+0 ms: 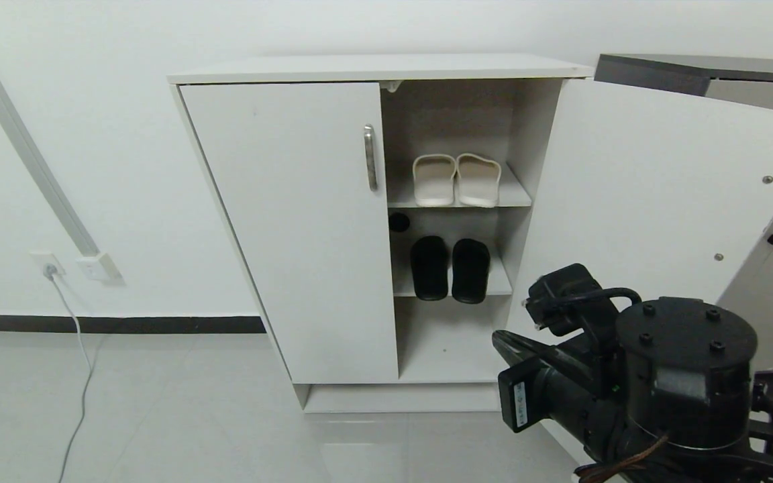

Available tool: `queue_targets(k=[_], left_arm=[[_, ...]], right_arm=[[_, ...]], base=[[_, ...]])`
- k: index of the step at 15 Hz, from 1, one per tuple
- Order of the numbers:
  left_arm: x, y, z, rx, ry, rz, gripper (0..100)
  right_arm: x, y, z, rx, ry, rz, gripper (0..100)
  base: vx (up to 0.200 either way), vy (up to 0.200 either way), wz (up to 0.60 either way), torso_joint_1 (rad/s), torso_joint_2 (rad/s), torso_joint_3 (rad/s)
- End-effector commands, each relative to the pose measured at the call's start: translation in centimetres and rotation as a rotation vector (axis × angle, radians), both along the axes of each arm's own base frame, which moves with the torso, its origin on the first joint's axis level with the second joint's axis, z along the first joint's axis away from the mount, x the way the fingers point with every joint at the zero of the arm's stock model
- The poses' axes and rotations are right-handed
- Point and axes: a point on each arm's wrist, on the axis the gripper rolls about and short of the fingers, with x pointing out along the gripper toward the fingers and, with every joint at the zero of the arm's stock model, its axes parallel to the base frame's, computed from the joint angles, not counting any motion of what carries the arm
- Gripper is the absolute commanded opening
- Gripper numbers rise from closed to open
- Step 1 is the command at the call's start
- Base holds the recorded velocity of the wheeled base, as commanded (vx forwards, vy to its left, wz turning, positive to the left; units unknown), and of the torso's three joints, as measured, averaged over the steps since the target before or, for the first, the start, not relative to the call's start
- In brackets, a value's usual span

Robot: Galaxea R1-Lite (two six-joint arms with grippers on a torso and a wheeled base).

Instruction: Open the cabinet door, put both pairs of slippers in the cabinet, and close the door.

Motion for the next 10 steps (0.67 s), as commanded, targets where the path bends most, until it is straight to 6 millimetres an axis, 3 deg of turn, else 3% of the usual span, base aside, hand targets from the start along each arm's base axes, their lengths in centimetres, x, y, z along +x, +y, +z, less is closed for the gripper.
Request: queue_targets(k=[1,6,10], left_arm=[[-0.01,0.00,0.03,-0.001,-0.001,0.000,0],[-0.01,0.00,0.03,-0.001,-0.001,0.000,0],[-0.01,0.00,0.03,-0.001,-0.001,0.000,0]], right_arm=[[0.01,0.02,-0.10,-0.003,0.002,0.000,0],[0.05,0.08,-0.14,-0.006,0.002,-0.001,0],[0.19,-0.03,-0.14,-0.006,0.001,-0.009,0]], base=[[0.000,0.000,0.00,0.000,0.00,0.000],[0.000,0.000,0.00,0.001,-0.01,-0.016],[0.000,0.000,0.00,0.010,-0.23,-0.326]])
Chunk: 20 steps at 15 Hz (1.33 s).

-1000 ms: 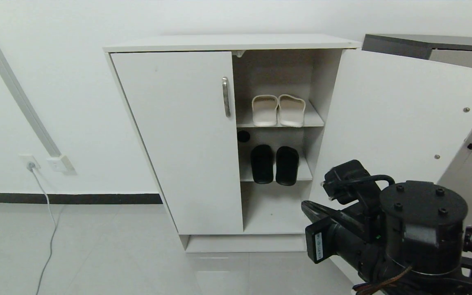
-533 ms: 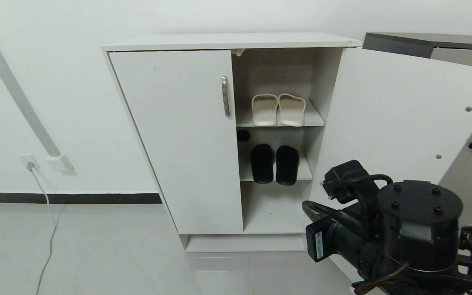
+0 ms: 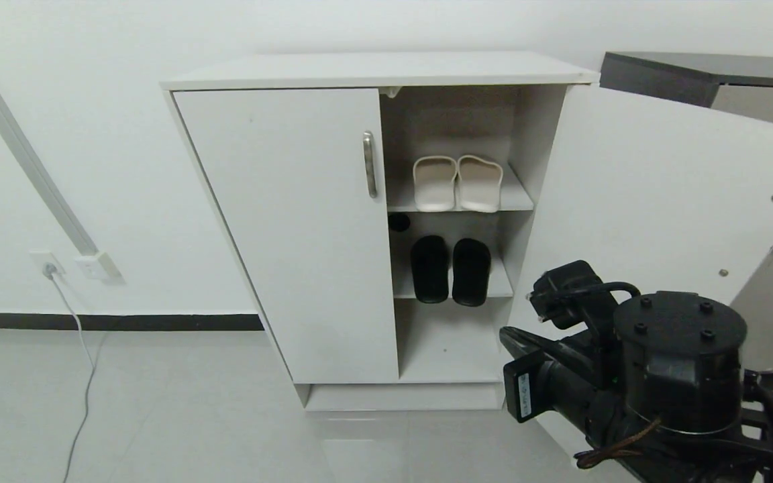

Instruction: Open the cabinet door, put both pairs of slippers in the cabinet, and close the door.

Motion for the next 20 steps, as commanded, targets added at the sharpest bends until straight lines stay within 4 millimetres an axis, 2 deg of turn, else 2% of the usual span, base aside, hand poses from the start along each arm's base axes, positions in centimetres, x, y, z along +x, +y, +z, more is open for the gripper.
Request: queue_targets(k=[1,9,20], left_arm=[[0.00,0.00,0.01,0.000,-0.002,0.000,0],[0.00,0.00,0.01,0.000,-0.002,0.000,0],[0.00,0.00,0.01,0.000,-0.002,0.000,0]], right_arm=[[-0.03,0.08,-0.04,-0.001,0.000,0.004,0],[-0.03,0.01,0.04,0.002,-0.001,0.004,0],[-0.06,-0.03,-0.08,-0.001,0.002,0.005,0]], base=[[0.000,0.000,0.00,0.041,-0.57,-0.378],[0.000,0.000,0.00,0.093,-0.48,-0.352],[0.000,0.000,0.00,0.176,-0.50,-0.319]])
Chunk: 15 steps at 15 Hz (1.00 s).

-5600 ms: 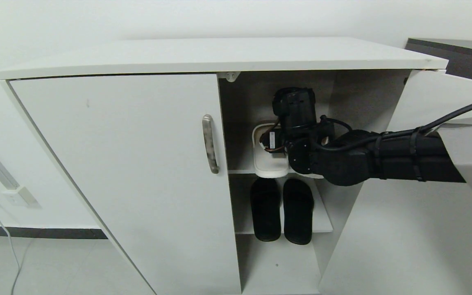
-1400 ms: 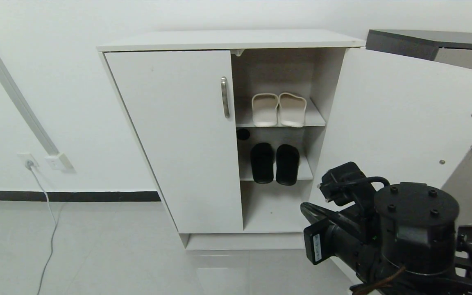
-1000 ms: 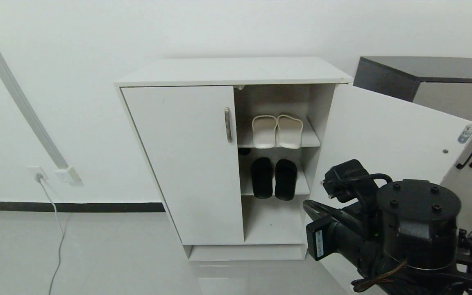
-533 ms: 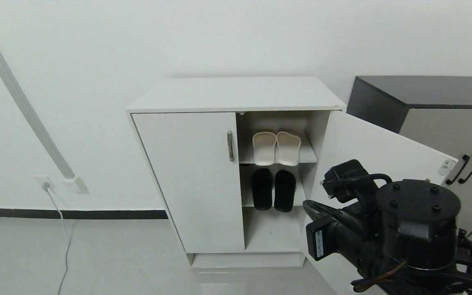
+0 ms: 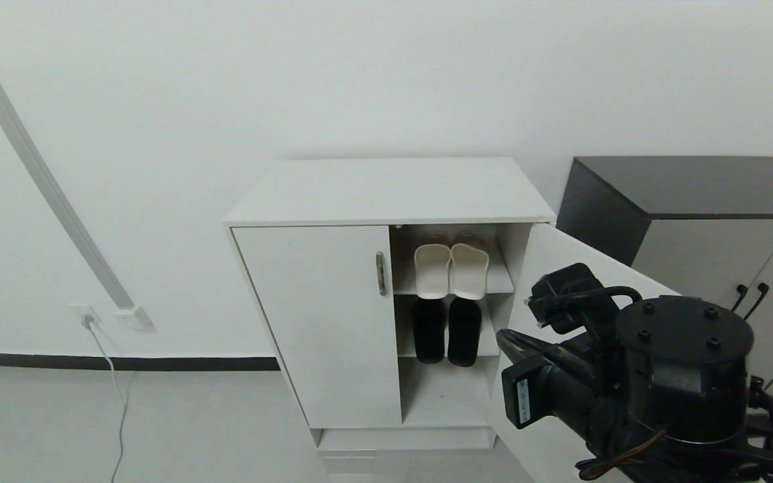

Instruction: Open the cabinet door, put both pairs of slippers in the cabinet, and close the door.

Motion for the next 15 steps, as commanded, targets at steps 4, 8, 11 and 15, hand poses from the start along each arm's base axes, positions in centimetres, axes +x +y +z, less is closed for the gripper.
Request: queue_targets(k=[4,8,11,15], left_arm=[[0.00,0.00,0.01,-0.001,0.000,0.000,0],[0.00,0.00,0.01,-0.001,0.000,0.000,0],[0.00,0.00,0.01,-0.001,0.000,0.000,0],[0.01,0.00,-0.03,-0.001,0.001,0.000,0]], right_arm=[[-0.03,-0.02,0.05,0.001,-0.001,0.001,0],[0.05,-0.05,0.01,0.002,0.000,-0.003,0],[0.15,-0.05,-0.08,-0.001,0.003,-0.004,0],[0.19,-0.06,-0.24,-0.006,0.006,-0.004,0]], base=[[0.000,0.000,0.00,0.227,-0.54,-0.321],[0.000,0.000,0.00,0.255,-0.58,-0.333],[0.000,0.000,0.00,0.243,-0.54,-0.307],[0.000,0.000,0.00,0.167,-0.37,-0.195]])
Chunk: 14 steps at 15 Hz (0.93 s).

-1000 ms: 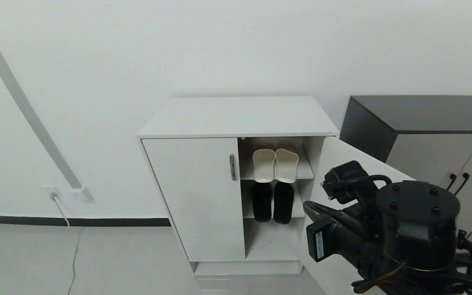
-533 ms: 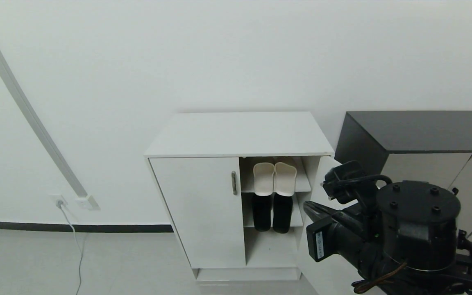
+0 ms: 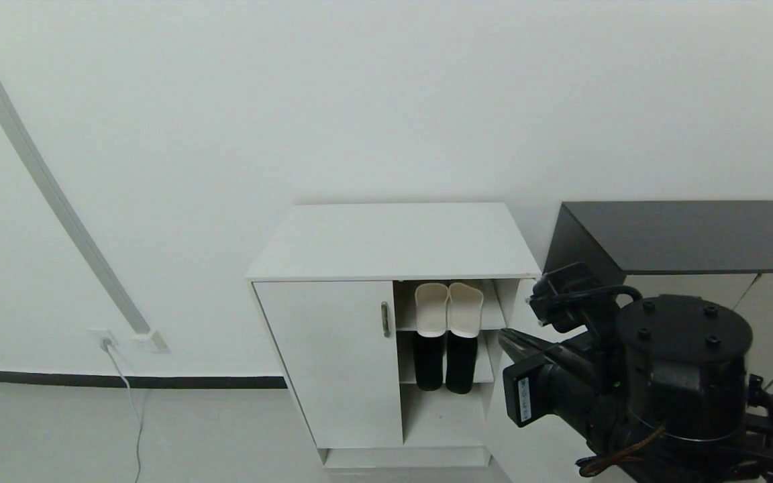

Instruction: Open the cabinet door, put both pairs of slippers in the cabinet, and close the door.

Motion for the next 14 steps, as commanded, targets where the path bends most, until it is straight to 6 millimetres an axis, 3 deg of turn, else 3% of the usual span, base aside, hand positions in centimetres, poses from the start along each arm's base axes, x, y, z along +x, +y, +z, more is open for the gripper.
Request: queue_targets(k=[1,11,14], left_arm=[[0.01,0.00,-0.04,-0.001,0.002,0.000,0],[0.01,0.00,-0.04,-0.001,0.002,-0.001,0],[0.00,0.00,0.00,-0.001,0.000,-0.001,0]], right_arm=[[0.13,-0.02,-0.13,-0.003,0.003,-0.004,0],[0.39,-0.16,-0.22,-0.007,0.004,-0.015,0],[0.52,-0.26,-0.23,-0.008,0.006,-0.018,0]], base=[[0.000,0.000,0.00,0.041,-0.08,-0.041],[0.000,0.000,0.00,0.000,0.00,0.000],[0.000,0.000,-0.60,0.001,0.00,0.002]])
